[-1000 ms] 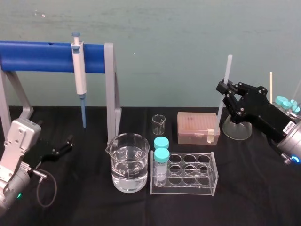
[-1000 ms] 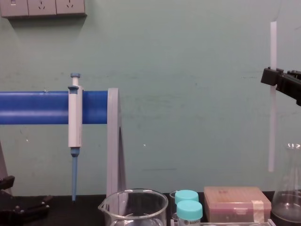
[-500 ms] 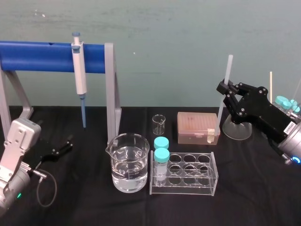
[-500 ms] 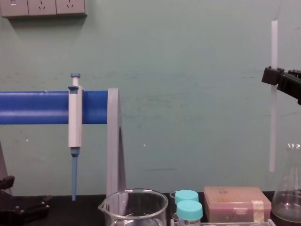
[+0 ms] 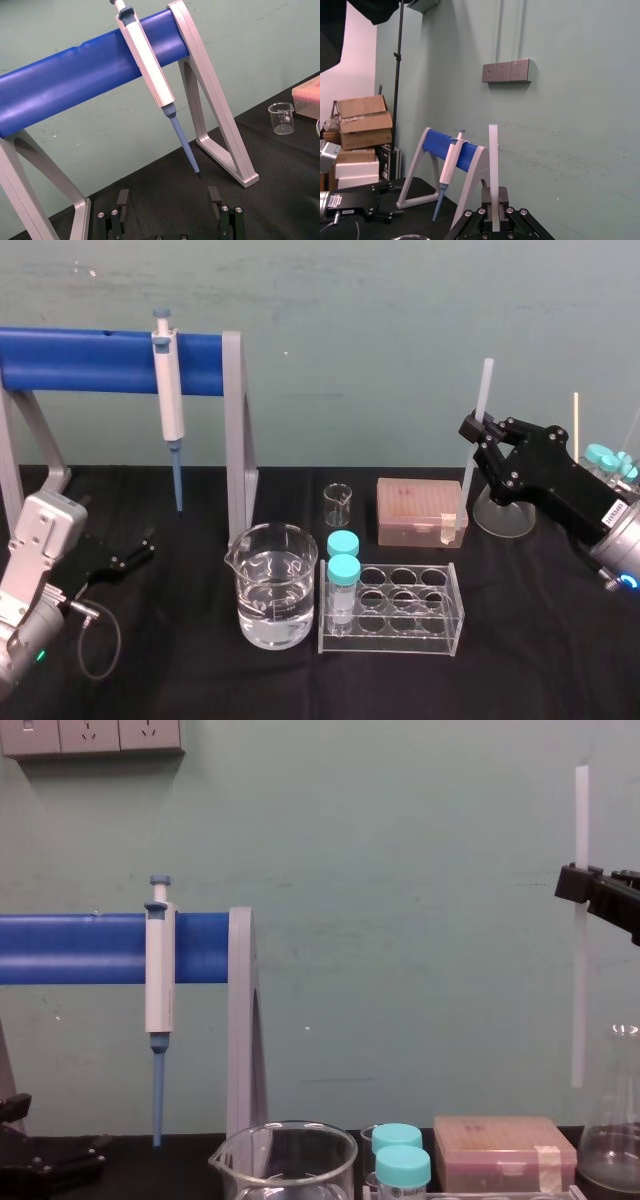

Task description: Pick up the stirring rod with one hand, then place it down.

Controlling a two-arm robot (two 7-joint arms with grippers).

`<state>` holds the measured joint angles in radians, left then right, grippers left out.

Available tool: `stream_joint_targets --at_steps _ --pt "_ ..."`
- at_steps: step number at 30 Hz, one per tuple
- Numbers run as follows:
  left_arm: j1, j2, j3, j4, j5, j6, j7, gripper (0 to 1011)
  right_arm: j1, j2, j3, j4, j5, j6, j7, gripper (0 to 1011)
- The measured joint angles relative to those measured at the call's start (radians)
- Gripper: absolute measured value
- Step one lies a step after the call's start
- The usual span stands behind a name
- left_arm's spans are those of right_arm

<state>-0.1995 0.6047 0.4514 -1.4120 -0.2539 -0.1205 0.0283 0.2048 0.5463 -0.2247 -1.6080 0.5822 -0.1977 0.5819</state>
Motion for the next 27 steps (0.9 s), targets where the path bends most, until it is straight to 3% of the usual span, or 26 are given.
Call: stream_joint_targets --at_steps 16,27 --pt "0.000 0.000 0.000 0.000 0.000 0.000 0.000 1000 0.004 -0.001 -0.005 0.007 0.005 -0.003 0.011 71" --pt "0.000 0.000 0.000 0.000 0.000 0.000 0.000 1000 0.000 0.017 -0.027 0.053 0.067 -0.034 0.117 71"
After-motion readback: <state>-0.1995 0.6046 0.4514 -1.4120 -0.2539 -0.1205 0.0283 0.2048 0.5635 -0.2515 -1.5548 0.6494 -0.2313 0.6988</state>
